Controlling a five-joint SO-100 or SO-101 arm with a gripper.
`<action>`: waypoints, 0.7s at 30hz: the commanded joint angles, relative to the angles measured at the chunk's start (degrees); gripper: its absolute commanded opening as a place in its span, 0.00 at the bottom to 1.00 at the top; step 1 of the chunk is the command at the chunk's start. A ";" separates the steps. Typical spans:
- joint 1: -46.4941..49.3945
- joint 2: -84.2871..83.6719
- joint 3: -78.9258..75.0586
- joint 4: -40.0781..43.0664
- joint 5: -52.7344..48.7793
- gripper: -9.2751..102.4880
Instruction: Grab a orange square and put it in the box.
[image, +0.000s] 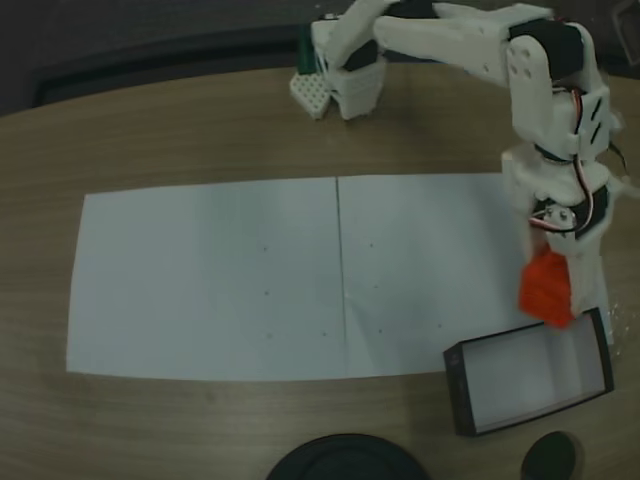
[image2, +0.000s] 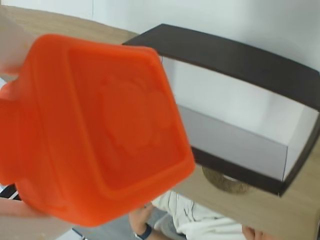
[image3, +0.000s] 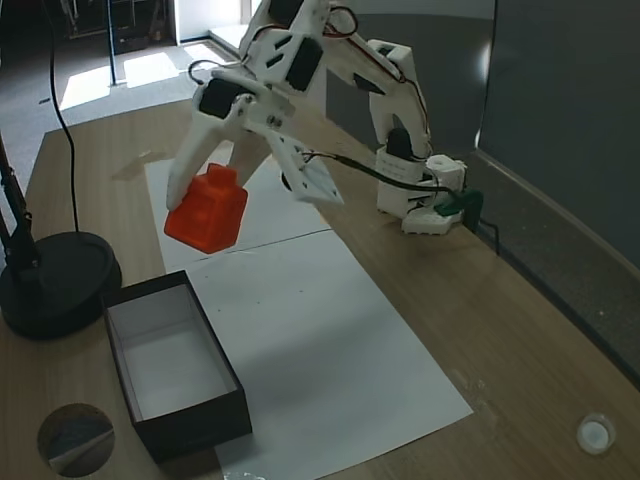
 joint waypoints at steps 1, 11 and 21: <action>-0.88 -0.53 -3.52 -2.20 -0.35 0.16; -0.26 -3.69 -3.08 -11.87 -0.26 0.16; 0.70 -8.17 -3.43 -13.89 0.00 0.16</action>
